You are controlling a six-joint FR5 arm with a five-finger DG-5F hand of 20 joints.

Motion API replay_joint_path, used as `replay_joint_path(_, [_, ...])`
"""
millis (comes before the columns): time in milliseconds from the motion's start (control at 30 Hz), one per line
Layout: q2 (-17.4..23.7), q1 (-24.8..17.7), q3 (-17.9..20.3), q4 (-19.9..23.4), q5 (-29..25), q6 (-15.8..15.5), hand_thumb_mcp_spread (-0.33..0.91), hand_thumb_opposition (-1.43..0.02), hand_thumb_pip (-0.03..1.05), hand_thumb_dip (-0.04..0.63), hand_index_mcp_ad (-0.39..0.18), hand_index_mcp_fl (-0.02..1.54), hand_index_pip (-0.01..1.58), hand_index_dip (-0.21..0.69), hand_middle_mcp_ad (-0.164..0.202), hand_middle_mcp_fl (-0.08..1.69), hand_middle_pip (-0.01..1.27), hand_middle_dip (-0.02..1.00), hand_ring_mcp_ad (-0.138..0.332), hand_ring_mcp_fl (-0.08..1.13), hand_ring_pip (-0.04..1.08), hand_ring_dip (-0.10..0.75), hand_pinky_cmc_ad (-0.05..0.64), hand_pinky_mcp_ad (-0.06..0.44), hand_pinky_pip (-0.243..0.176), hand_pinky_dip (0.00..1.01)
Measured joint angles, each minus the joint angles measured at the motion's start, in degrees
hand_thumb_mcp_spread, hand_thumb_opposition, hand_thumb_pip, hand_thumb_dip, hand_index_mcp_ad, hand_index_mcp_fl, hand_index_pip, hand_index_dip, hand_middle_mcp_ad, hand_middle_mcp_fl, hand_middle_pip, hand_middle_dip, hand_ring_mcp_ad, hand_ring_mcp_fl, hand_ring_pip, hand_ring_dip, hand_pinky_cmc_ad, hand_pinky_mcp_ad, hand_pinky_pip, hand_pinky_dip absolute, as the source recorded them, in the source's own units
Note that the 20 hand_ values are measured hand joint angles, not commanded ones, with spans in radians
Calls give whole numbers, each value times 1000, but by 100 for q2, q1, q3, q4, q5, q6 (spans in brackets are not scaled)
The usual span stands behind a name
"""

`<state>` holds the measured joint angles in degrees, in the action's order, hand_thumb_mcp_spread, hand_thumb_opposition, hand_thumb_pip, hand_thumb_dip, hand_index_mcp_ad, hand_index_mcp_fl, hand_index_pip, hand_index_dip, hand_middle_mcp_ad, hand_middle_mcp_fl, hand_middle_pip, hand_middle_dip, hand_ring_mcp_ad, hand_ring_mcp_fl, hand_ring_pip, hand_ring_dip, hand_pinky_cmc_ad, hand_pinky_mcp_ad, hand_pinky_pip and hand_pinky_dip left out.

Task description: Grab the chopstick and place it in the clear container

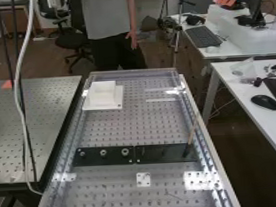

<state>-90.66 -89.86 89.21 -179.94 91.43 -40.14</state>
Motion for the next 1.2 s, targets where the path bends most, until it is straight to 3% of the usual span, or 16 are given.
replay_joint_path(133, [-3,-3,7,-1,-15,12,-3,-3,23,7,-54,-12,0,19,66,-14,3,31,24,19,5,28,0,19,-10,12])
replay_joint_path(233, [-5,-6,12,0,-34,14,56,-211,159,3,-30,-12,2,3,65,-12,33,31,44,5,26,28,5,21,-10,106])
replay_joint_path(333, [-10,-7,19,11,-47,29,91,-428,178,5,-5,-12,5,0,66,-7,70,31,106,10,42,28,59,54,-24,222])
replay_joint_path(467, [-19,-7,25,26,-63,49,86,-538,202,3,14,-5,23,2,66,-5,89,31,150,14,58,26,143,117,-75,323])
replay_joint_path(533, [-23,-6,29,38,-73,60,87,-590,206,7,26,-5,17,-12,72,-12,96,31,166,14,56,17,164,136,-79,354])
replay_joint_path(600, [-28,-1,37,59,-74,74,84,-602,215,2,38,-7,28,-12,72,-5,106,31,188,17,56,17,162,138,-91,377])
replay_joint_path(867, [-41,5,85,122,-101,145,84,-632,216,2,54,-10,35,-12,108,-9,120,33,201,19,75,19,197,168,-124,421])
replay_joint_path(1200, [-70,15,217,309,-106,221,89,-644,218,2,44,-7,44,-12,99,-7,120,33,199,24,75,19,209,168,-124,429])
